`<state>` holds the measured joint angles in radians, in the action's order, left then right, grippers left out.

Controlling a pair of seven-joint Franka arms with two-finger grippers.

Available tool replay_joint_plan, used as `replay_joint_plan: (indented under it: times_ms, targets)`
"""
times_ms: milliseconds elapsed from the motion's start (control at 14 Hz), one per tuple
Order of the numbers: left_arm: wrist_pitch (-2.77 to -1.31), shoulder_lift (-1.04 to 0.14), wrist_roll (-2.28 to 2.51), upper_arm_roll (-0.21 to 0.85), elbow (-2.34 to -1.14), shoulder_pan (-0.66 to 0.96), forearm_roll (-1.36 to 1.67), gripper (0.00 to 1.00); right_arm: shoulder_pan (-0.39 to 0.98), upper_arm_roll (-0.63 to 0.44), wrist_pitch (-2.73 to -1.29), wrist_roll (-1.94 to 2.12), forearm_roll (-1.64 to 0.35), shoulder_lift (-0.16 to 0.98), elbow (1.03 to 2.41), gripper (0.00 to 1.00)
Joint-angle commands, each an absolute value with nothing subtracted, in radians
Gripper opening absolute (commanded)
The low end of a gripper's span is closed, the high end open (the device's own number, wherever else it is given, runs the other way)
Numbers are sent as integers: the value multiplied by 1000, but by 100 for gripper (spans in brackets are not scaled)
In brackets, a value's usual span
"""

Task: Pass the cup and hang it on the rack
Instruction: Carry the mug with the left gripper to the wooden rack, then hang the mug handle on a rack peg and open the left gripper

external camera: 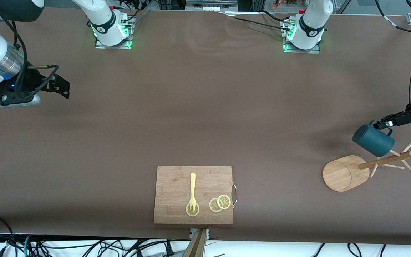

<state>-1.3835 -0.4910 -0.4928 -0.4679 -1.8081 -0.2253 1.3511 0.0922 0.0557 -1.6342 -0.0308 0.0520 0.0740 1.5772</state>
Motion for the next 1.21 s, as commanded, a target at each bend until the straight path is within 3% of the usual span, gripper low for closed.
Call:
replay_joint_plan:
  times_ms: [0, 429, 500, 786, 1000, 1143]
  targets:
    - [-1384, -528, -479, -466, -1732, -241, 1374, 0, 83, 61, -1628, -23, 51, 72, 1577, 100]
    - [-1382, -555, -483, -463, -1727, -285, 1424, 0, 83, 63, -1628, -21, 52, 72, 1577, 100]
    - [-1381, -563, -483, -462, -1727, -290, 1445, 16, 83, 63, -1628, -23, 52, 72, 1577, 100]
    - [-1371, -584, -485, -462, -1729, -291, 1468, 26, 83, 63, -1628, -21, 51, 72, 1577, 100]
    - [-1371, -589, -489, -462, -1729, -290, 1468, 100, 83, 63, -1628, -21, 52, 72, 1577, 100]
    - [-1371, -589, -489, -460, -1729, -290, 1470, 100, 83, 63, -1628, -21, 52, 72, 1577, 100]
